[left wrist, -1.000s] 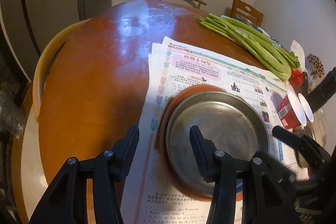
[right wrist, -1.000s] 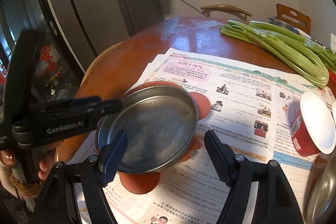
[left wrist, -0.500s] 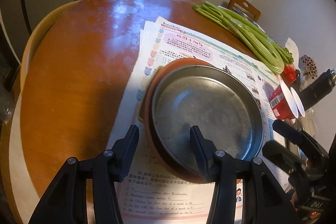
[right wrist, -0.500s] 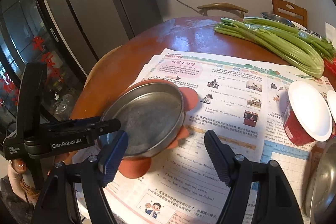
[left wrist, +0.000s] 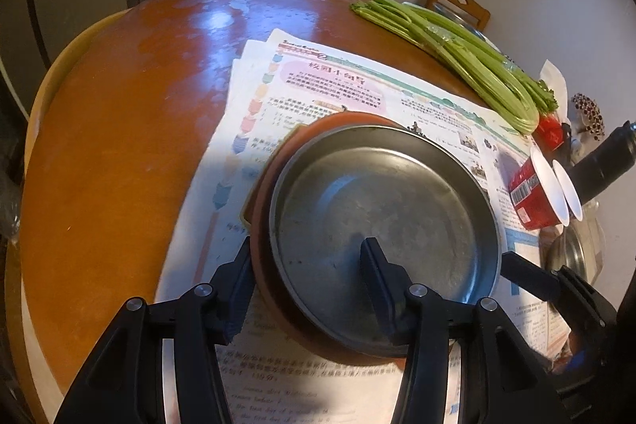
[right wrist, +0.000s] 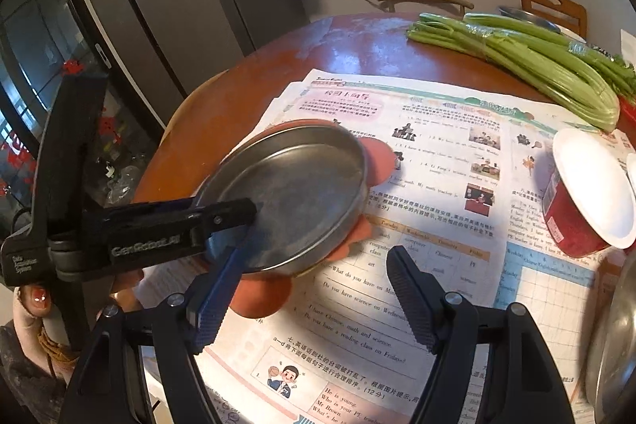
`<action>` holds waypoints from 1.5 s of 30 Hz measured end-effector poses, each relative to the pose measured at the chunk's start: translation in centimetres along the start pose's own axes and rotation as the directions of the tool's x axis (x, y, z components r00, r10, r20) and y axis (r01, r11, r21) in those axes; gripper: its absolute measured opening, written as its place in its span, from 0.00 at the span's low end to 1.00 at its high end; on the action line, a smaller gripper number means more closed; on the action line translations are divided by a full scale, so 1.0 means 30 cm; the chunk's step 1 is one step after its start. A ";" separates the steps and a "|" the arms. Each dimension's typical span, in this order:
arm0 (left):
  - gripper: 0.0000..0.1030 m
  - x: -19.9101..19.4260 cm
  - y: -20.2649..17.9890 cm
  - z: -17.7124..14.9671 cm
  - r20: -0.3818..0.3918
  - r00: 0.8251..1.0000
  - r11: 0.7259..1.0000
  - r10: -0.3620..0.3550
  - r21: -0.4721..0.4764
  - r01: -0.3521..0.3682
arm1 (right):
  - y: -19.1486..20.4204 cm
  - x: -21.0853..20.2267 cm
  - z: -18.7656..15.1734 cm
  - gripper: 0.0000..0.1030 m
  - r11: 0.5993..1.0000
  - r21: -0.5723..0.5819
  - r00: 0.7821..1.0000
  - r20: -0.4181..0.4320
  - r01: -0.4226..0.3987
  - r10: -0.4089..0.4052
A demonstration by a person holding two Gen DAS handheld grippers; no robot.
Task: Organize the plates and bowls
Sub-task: 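Lower the steel plate onto the orange plate with the left tool, then open the left tool and withdraw from the steel plate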
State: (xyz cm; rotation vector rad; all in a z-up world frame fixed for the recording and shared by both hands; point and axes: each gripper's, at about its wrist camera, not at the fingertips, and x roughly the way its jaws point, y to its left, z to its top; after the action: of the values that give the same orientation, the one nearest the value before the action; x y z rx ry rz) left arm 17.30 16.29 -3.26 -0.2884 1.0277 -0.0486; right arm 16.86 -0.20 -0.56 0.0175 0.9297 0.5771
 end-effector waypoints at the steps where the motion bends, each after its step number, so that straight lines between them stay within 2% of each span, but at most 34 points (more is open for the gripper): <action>1: 0.52 0.005 -0.008 0.005 0.000 1.000 1.000 0.000 0.006 0.000 | -0.002 0.002 0.001 0.73 1.000 -0.002 1.000 0.002 0.005 -0.005; 10: 0.52 0.047 -0.083 0.050 -0.007 1.000 0.999 0.002 0.049 -0.002 | -0.038 0.012 0.016 0.73 1.000 0.020 1.000 0.016 0.020 -0.021; 18: 0.52 0.056 -0.087 0.068 0.006 1.000 1.000 0.003 0.023 -0.003 | -0.078 -0.004 0.024 0.73 0.999 0.033 0.998 0.043 0.035 -0.036; 30: 0.52 -0.086 -0.067 0.071 0.123 0.991 0.998 0.057 -0.001 -0.057 | -0.122 -0.078 0.032 0.73 0.997 0.066 0.993 0.112 0.037 -0.044; 38: 0.52 -0.183 -0.127 0.040 0.195 0.979 0.997 0.060 0.027 -0.067 | -0.110 -0.158 0.024 0.73 0.998 0.048 0.984 0.171 0.045 -0.053; 45: 0.53 -0.266 -0.227 0.011 0.254 0.966 0.995 0.043 0.079 -0.065 | -0.118 -0.263 0.008 0.73 0.997 0.051 0.971 0.233 0.051 -0.061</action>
State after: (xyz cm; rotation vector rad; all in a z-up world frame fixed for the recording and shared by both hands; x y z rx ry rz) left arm 14.07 11.22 5.34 -0.1811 0.7781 -0.0066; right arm 15.06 -6.91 4.59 0.0970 0.7107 0.4900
